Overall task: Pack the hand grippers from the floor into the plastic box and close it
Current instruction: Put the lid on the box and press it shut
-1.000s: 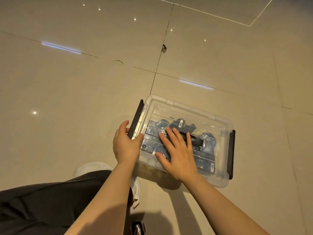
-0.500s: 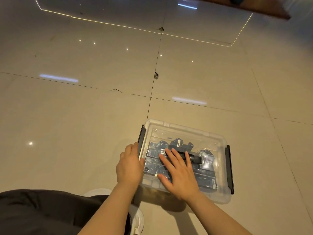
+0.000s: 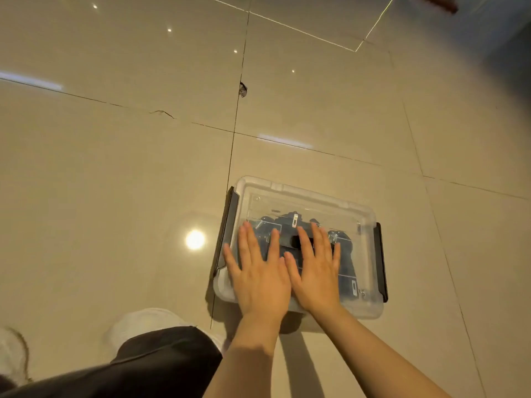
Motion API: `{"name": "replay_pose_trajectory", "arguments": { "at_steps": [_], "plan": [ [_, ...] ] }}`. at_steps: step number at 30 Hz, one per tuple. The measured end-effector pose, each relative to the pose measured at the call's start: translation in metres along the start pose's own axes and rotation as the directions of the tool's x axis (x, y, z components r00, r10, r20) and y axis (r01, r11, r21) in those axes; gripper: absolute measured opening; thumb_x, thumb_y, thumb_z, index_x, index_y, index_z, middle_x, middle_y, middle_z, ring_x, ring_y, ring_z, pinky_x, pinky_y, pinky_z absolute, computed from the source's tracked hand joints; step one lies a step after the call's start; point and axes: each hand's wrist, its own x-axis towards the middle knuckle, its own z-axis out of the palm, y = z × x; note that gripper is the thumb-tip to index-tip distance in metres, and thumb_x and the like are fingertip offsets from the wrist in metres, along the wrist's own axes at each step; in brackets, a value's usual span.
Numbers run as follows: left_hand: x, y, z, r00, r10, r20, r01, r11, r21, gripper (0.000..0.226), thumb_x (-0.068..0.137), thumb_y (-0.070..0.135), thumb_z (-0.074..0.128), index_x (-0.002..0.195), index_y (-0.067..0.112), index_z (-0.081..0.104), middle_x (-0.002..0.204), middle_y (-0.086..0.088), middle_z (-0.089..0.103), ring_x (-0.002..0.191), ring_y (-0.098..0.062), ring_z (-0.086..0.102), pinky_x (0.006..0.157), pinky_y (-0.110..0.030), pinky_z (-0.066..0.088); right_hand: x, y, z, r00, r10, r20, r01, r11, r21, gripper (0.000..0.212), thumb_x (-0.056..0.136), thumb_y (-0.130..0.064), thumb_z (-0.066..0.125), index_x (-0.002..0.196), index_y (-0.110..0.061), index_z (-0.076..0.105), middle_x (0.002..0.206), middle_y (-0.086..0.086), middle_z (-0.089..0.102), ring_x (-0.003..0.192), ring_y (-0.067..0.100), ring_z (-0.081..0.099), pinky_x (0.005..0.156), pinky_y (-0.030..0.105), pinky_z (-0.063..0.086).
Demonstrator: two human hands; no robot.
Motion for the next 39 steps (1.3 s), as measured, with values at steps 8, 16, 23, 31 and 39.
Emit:
{"name": "replay_pose_trajectory", "arguments": {
  "at_steps": [8, 16, 23, 31, 39],
  "plan": [
    [0.024, -0.033, -0.002, 0.937, 0.349, -0.027, -0.350, 0.935, -0.055, 0.057, 0.079, 0.043, 0.044, 0.133, 0.026, 0.051, 0.146, -0.012, 0.040, 0.138, -0.037, 0.024, 0.108, -0.058, 0.016, 0.010, -0.012, 0.001, 0.997, 0.075, -0.017, -0.075, 0.997, 0.025, 0.055, 0.094, -0.048, 0.028, 0.143, -0.024, 0.036, 0.154, 0.002, 0.025, 0.144, 0.017, 0.013, 0.117, 0.047, 0.004],
    [0.002, -0.051, -0.011, 0.856, 0.505, 0.114, -0.500, 0.863, -0.071, 0.066, 0.084, 0.055, 0.030, 0.139, 0.021, 0.044, 0.151, -0.013, 0.029, 0.141, -0.035, 0.021, 0.113, -0.056, 0.012, 0.011, -0.016, 0.000, 0.980, 0.154, -0.129, -0.156, 0.988, -0.007, 0.052, 0.093, -0.049, 0.036, 0.137, -0.022, 0.046, 0.148, 0.002, 0.038, 0.139, 0.019, 0.030, 0.115, 0.045, 0.019],
    [-0.037, -0.085, -0.009, 0.716, 0.667, 0.205, -0.685, 0.728, 0.025, 0.072, 0.084, 0.058, 0.054, 0.145, 0.024, 0.033, 0.154, -0.011, 0.022, 0.143, -0.032, 0.015, 0.113, -0.054, 0.006, -0.033, -0.033, -0.013, 0.947, 0.249, -0.202, -0.281, 0.949, -0.147, 0.051, 0.086, -0.056, 0.038, 0.116, -0.020, 0.057, 0.116, 0.001, 0.058, 0.111, 0.021, 0.053, 0.082, 0.040, 0.038],
    [-0.099, -0.105, -0.033, 0.611, 0.643, 0.462, -0.757, 0.645, 0.104, 0.065, 0.093, 0.062, 0.006, 0.142, 0.033, -0.024, 0.149, -0.002, -0.034, 0.136, -0.028, -0.032, 0.113, -0.053, -0.012, -0.143, -0.043, -0.033, 0.956, 0.282, -0.083, -0.294, 0.917, -0.270, 0.033, 0.083, -0.046, 0.061, 0.101, -0.019, 0.056, 0.093, 0.003, 0.058, 0.087, 0.025, 0.055, 0.073, 0.037, 0.039],
    [-0.186, -0.129, -0.033, 0.456, 0.657, 0.601, -0.854, 0.512, 0.088, 0.066, 0.096, 0.057, 0.016, 0.142, 0.032, -0.025, 0.159, -0.004, 0.004, 0.145, -0.023, -0.009, 0.113, -0.053, -0.007, -0.283, -0.085, 0.000, 0.917, 0.394, -0.067, -0.393, 0.857, -0.333, 0.041, 0.058, -0.040, 0.084, 0.085, -0.020, 0.061, 0.072, -0.001, 0.059, 0.066, 0.021, 0.057, 0.057, 0.032, 0.042]
  ]
}}
